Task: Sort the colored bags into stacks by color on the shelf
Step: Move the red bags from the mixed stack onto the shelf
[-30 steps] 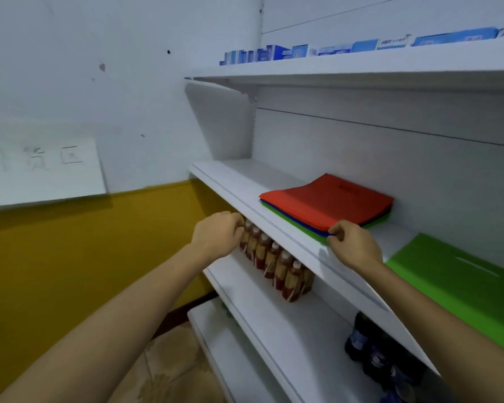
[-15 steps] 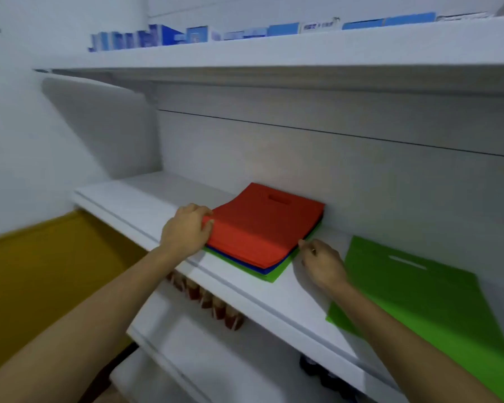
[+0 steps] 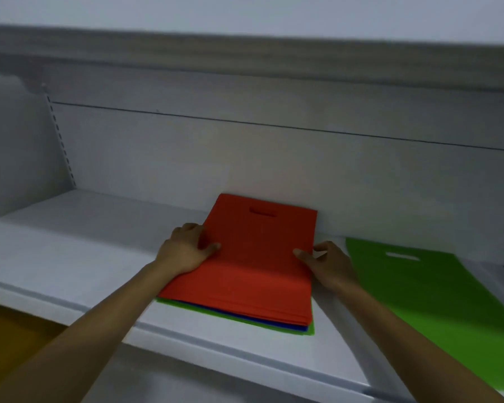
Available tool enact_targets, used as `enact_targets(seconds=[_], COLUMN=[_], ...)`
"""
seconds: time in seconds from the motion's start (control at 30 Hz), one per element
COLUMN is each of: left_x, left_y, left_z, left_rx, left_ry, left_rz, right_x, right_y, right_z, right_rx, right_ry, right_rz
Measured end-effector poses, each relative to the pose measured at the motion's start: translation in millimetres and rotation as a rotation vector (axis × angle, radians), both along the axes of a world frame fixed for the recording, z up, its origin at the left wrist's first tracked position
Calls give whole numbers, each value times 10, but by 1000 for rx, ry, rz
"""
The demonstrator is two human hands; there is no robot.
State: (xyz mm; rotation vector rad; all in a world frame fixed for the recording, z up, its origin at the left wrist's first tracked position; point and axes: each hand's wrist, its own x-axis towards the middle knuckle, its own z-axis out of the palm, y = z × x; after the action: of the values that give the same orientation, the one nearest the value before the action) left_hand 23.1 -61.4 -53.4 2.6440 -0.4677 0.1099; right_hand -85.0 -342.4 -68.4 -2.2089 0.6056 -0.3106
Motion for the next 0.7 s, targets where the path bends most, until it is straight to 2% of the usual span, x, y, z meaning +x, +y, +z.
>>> enact_targets(seconds=[0.1, 0.23, 0.4, 0.47, 0.6, 0.7], left_x=[91, 164, 224, 196, 103, 18], left_y=[8, 19, -10, -70, -281, -484], left_z=[-61, -38, 71, 132, 266, 286], left_rx=[-25, -12, -103, -188, -327, -493], left_ry=[34, 18, 7, 15, 26, 125], left_rz=[-73, -122, -182, -217, -219, -222], right_x=[54, 98, 72, 1, -225, -492], right_y=[51, 134, 226, 267, 265, 149], right_z=[-22, 25, 138, 218, 367, 466], right_rx=[24, 101, -145, -140, 175, 369], right_ry=[-8, -116, -251, -341, -543, -643], right_rz=[-64, -117, -210, -176, -126, -146])
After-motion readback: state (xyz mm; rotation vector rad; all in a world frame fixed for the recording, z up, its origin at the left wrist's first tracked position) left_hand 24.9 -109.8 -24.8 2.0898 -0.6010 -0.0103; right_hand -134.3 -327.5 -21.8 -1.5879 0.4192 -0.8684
